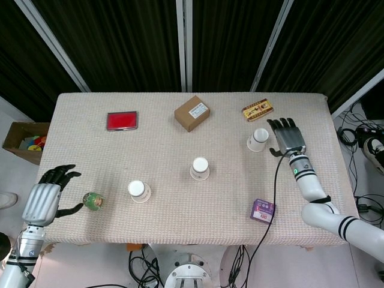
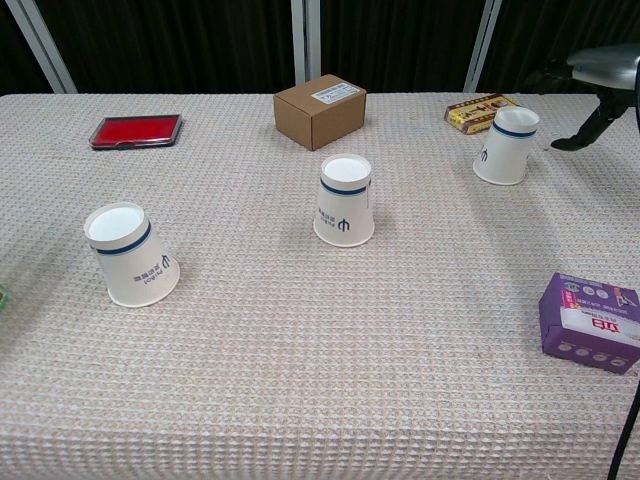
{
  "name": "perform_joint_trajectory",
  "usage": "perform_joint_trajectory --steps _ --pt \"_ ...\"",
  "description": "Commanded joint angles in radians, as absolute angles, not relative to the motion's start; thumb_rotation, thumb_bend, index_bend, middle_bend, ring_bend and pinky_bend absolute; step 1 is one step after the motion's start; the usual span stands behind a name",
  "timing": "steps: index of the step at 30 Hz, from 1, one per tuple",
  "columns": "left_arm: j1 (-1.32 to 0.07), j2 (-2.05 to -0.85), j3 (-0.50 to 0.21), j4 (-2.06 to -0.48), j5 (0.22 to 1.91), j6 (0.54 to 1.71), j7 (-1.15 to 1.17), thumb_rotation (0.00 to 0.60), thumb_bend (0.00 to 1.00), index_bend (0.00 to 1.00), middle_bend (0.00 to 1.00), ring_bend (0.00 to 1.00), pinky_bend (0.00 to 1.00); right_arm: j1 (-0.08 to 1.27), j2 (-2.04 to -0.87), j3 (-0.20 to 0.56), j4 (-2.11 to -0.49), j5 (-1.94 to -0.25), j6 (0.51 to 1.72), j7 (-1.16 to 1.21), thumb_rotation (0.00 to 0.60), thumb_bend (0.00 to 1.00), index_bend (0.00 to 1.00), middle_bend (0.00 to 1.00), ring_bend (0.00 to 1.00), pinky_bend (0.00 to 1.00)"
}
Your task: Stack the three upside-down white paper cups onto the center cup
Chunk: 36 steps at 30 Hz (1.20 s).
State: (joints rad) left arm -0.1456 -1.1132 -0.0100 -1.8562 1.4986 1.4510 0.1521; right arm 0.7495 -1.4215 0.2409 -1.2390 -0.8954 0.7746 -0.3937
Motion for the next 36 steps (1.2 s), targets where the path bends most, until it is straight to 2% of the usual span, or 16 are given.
perform_joint_trajectory --steps 1,13,21,29,33,36 --pt "-0.140 -1.110 -0.010 -1.855 1.500 1.459 0.152 0.600 0.10 0.27 0.12 0.13 0.18 0.777 -1.468 0.233 -1.173 -0.904 0.751 -0.375 0.600 0.33 0.19 0.23 0.06 0.09" --pt "-0.108 -1.093 -0.006 -1.860 1.502 1.490 0.140 0.600 0.10 0.27 0.11 0.13 0.18 0.815 -1.562 0.221 -1.025 -0.989 0.727 -0.281 0.600 0.36 0.31 0.29 0.10 0.09" --pt "-0.106 -1.092 -0.004 -1.857 1.505 1.481 0.134 0.600 0.10 0.27 0.11 0.13 0.18 0.787 -1.558 0.197 -1.023 -1.135 0.819 -0.174 0.600 0.40 0.48 0.40 0.20 0.12" --pt "-0.103 -1.091 -0.005 -1.852 1.505 1.476 0.132 0.600 0.10 0.27 0.11 0.13 0.18 0.695 -1.420 0.205 -1.258 -1.325 1.075 0.033 0.600 0.41 0.50 0.40 0.20 0.13" --pt "-0.104 -1.093 -0.005 -1.852 1.513 1.475 0.131 0.600 0.10 0.27 0.11 0.13 0.18 0.668 -1.361 0.217 -1.399 -1.368 1.133 0.116 0.600 0.41 0.50 0.40 0.19 0.14" --pt "-0.104 -1.097 -0.005 -1.851 1.518 1.475 0.131 0.600 0.10 0.27 0.11 0.13 0.18 0.663 -1.335 0.207 -1.489 -1.397 1.122 0.197 0.600 0.41 0.50 0.40 0.19 0.15"
